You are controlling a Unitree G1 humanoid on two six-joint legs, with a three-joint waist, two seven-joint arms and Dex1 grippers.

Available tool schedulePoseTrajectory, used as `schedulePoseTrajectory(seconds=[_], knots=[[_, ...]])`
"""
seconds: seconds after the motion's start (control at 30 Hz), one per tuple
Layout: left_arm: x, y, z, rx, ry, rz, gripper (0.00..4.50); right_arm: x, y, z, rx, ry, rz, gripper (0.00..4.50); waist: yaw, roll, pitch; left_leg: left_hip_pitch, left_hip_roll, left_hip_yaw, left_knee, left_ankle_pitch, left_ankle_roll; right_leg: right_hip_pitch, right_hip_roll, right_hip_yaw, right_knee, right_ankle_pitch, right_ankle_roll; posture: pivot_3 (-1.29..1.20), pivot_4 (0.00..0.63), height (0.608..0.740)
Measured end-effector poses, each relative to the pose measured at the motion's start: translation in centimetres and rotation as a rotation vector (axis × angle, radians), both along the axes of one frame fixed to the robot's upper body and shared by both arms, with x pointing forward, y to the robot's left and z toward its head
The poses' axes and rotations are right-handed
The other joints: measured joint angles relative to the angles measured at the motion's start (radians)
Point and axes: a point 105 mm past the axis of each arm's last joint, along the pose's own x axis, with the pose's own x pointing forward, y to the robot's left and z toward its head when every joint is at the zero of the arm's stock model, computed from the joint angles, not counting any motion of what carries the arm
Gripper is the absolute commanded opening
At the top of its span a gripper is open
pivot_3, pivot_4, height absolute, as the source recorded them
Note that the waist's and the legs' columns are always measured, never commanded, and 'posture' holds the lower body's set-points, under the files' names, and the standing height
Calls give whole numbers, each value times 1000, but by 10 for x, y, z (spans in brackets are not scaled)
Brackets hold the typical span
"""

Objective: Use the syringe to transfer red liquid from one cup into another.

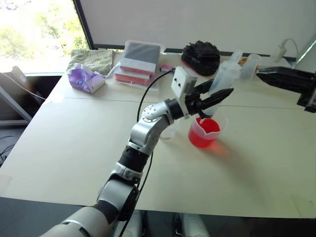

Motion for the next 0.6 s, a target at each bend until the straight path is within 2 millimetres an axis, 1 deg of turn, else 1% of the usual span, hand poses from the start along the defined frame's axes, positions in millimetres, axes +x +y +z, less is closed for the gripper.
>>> schedulePoseTrajectory(seconds=[0.1, 0.23, 0.37, 0.6], knots=[[4, 0, -8, -2, 6, 23, 1579, 1, 2, 1, 14, -5, -3, 0, 0, 0, 0, 0, 0, 0, 0, 0, 0, 0, 0, 0, 0, 0, 0, 0, 150, 740], [6, -2, -20, 15, 8, 30, 1579, 5, 5, -5, 36, 25, 0, 0, -1, 0, 0, 0, 0, 0, 0, 0, 0, 0, 0, 0, 0, 0, 0, 0, 150, 740], [6, -3, -21, 17, -4, 30, 1579, 5, 8, -1, 50, 12, 1, 0, -1, 0, 0, 0, 0, 0, 0, 0, 0, 0, 0, 0, 0, 0, 0, 0, 150, 740], [7, -2, -20, 2, -22, 48, 1579, 2, 15, -2, 55, 10, 13, 0, -1, 0, 0, 0, 0, 0, 0, 0, 0, 0, -1, 0, 0, 0, 0, 0, 150, 740]])
